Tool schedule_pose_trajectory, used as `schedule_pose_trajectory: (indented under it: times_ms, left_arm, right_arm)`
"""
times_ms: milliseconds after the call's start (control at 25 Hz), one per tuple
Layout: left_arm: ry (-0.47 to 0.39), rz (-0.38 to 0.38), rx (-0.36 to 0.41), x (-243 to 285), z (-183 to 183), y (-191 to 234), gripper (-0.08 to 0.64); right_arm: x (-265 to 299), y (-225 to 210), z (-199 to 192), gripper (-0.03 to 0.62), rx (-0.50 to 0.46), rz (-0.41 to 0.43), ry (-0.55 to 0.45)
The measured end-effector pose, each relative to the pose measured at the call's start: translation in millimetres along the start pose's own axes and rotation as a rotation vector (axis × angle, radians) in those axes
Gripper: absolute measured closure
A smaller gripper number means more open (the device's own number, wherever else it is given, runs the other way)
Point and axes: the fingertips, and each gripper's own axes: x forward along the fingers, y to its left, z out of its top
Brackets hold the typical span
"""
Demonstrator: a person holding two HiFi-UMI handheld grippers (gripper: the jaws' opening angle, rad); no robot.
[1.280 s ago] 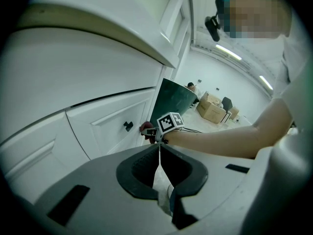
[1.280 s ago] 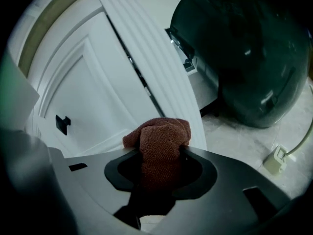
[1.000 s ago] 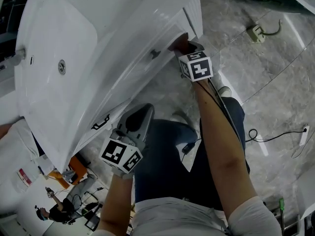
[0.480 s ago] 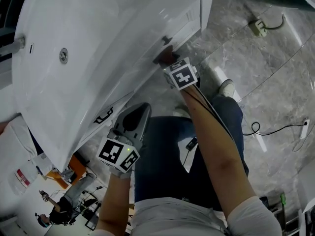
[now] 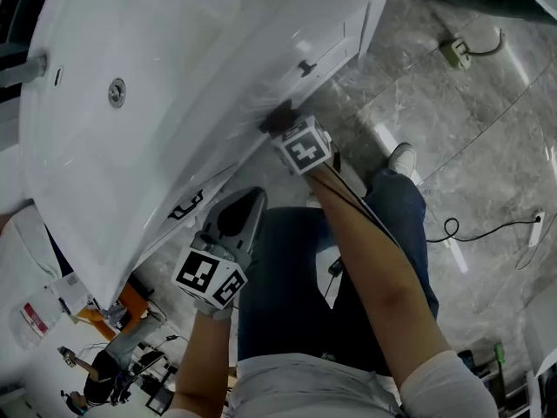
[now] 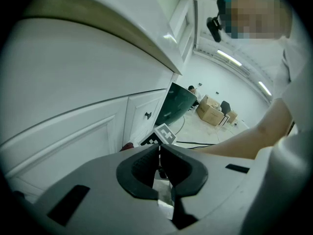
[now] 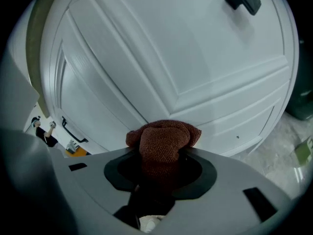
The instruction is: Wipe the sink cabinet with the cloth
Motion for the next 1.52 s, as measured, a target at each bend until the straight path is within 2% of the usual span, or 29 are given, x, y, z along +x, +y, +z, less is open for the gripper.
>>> schedule_pose_trajectory:
  times_ms: [160, 320, 480, 880, 1040, 1280, 1520]
  left_arm:
    - [0.004, -0.010, 0.000, -4, 0, -2, 0.546]
    - [0.004, -0.009, -0.011, -9, 7, -3, 0.546]
    - [0.022, -0.046, -0.005, -14, 13, -18, 0.546]
    - [0.068, -0.082, 0.035, -39, 41, -48, 0.546]
    - [0.083, -0.115, 0.063, -42, 48, -60, 0.546]
    - [0.075, -0.131, 0.063, -38, 59, -66, 0.546]
    - [0.071, -0.115, 0.060, -22, 55, -61, 0.546]
  right_arm:
    - [-6, 7, 2, 0.439, 0.054, 0.016, -0.010]
    - [-23, 21, 26, 0.438, 0.084, 0.026, -0.061]
    - [-49, 43, 45, 0.437, 0.102, 0.048, -0.100]
    - [-121, 88, 112, 0.437, 0.122, 0.125, -0.277]
    - [-143, 103, 127, 0.437, 0.093, 0.149, -0.300]
    - [-149, 100, 124, 0.437, 0.046, 0.182, -0.291]
    - [-125, 50, 68, 0.437, 0.055, 0.072, -0.181]
